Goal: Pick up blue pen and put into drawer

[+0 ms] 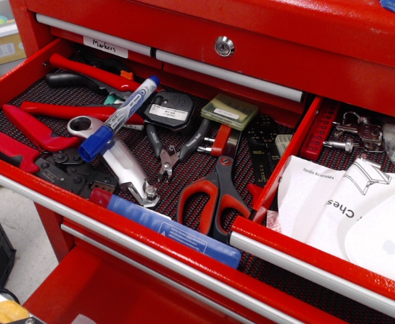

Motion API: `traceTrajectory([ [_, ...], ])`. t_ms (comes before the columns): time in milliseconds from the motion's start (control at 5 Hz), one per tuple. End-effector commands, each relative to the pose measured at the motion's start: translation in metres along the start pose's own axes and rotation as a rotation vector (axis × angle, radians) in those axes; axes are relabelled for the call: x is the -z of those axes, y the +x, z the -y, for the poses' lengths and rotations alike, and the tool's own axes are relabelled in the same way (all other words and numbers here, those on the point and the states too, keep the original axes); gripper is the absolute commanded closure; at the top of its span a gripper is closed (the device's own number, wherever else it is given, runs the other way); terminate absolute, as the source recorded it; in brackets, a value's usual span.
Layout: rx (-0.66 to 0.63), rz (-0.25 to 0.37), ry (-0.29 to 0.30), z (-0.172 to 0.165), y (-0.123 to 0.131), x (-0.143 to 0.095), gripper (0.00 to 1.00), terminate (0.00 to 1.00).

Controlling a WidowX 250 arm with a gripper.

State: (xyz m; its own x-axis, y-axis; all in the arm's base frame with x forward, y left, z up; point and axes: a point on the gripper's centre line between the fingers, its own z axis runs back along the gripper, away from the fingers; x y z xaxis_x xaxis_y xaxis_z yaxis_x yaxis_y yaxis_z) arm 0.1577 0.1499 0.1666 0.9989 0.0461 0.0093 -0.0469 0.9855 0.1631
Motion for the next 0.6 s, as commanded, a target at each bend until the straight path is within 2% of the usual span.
traceTrajectory([
  [0, 0.0, 0.0, 0.0, 0.0, 0.0, 0.0, 0.0, 0.0],
  [200, 0.023, 0.06, 0.01, 0.016, 0.038, 0.006, 0.0, 0.0],
  [400, 0.021, 0.137, -0.009, 0.028, 0.069, 0.021, 0.0, 0.0],
])
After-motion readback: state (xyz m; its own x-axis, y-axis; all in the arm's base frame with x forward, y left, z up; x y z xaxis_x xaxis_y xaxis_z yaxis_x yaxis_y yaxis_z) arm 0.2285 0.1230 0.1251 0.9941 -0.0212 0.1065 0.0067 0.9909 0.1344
